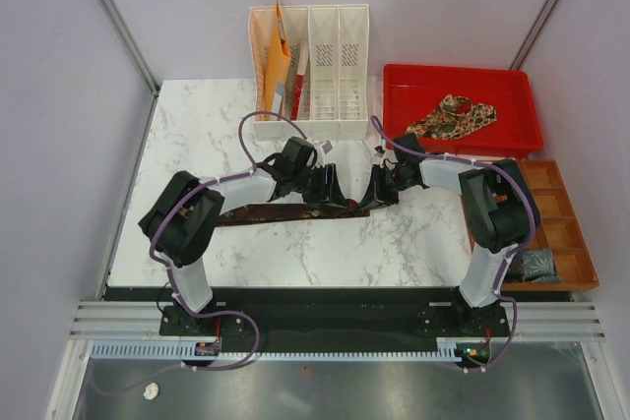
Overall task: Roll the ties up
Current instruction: Roll the tie at the center of the board.
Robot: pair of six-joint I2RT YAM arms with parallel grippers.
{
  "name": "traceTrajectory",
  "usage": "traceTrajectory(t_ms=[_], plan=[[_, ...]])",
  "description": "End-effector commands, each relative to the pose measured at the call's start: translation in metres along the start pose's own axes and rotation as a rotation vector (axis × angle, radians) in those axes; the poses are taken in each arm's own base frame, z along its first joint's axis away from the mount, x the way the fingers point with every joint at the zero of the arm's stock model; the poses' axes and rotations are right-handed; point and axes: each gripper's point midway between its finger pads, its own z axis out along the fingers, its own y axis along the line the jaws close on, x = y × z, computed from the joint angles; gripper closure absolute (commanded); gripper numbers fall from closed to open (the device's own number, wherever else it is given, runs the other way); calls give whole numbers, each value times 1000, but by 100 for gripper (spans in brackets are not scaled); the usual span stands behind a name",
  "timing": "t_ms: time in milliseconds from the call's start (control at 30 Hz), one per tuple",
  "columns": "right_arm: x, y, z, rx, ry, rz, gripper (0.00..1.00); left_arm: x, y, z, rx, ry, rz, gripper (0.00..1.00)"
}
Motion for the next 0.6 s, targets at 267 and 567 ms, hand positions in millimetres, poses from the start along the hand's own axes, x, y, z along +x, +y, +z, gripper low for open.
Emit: traceTrajectory(t_ms=[267,567], plan=[[-3,-11,0,72,-10,9,100,5,2,24,-59,43,3,44],[-8,25,-21,-72,-29,-43,81,24,39,36,-137,105,-55,87]])
